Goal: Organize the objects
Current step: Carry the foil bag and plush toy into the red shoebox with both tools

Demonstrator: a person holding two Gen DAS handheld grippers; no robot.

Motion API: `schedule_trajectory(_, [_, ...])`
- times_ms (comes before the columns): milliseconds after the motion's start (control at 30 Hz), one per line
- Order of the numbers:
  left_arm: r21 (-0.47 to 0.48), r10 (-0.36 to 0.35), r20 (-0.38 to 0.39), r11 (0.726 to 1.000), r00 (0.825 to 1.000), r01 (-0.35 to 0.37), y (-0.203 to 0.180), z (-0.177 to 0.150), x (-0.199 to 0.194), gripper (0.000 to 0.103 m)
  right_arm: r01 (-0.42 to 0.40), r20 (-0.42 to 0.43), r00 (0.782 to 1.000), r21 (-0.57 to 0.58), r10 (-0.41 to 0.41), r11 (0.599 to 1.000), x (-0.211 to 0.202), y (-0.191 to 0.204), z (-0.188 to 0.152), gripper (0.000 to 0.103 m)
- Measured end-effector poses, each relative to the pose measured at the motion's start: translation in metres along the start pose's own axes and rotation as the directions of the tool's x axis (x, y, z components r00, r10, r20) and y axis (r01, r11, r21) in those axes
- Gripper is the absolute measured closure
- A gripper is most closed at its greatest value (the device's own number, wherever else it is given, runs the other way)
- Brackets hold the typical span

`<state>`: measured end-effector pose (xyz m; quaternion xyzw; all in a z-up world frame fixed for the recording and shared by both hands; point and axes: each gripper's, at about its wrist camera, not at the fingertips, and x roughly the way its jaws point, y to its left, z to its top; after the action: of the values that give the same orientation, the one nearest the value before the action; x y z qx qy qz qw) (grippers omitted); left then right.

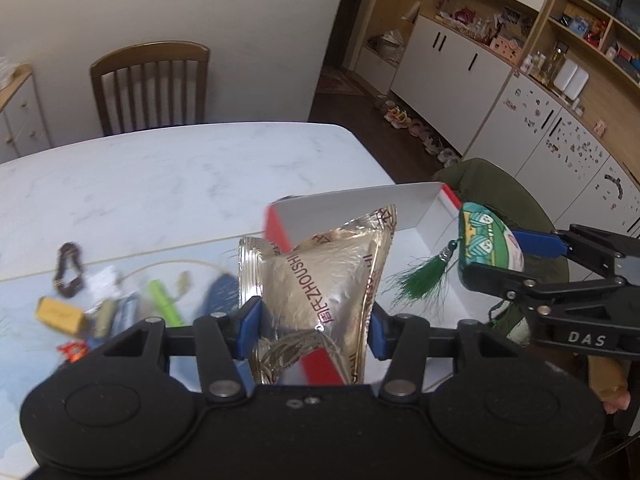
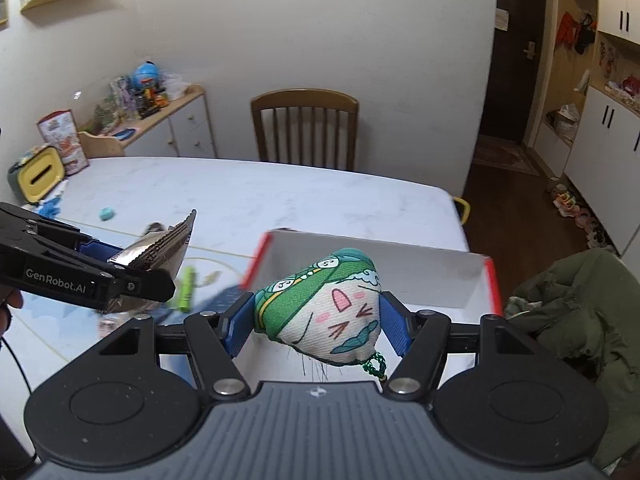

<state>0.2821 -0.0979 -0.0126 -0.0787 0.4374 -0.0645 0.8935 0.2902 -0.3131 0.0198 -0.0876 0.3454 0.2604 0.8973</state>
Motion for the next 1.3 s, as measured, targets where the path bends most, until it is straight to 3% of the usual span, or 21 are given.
schedule_trajectory(333, [0.053, 0.022, -0.025, 0.998, 0.999, -0.021, -0.055, 0.035, 0.062, 0.052, 0.008, -0.041, 0.999, -0.007, -0.008, 1.0, 0.035, -0.06, -0.003, 0.037])
schedule_trajectory(633, [0.1, 0.122, -0.076, 0.988, 0.99, -0.114, -0.069, 0.036, 0.126, 0.053, -0.029, -0.083, 0.996, -0.067, 0.024, 0.997, 0.08, -0.074, -0.015, 0.037])
schedule_trajectory(1033, [0.153, 0.198, -0.218, 0.974, 0.956, -0.167, -0.064, 0.027, 0.187, 0.053, -0.07, -0.21, 0.977, -0.14, 0.039, 0.988, 0.138, -0.077, -0.03, 0.036])
schedule_trajectory(1300, [0.165, 0.219, -0.291, 0.97, 0.931, -0.176, -0.059, 0.022, 0.209, 0.053, -0.141, -0.322, 0.943, -0.153, 0.086, 0.978, 0.162, -0.079, -0.03, 0.035])
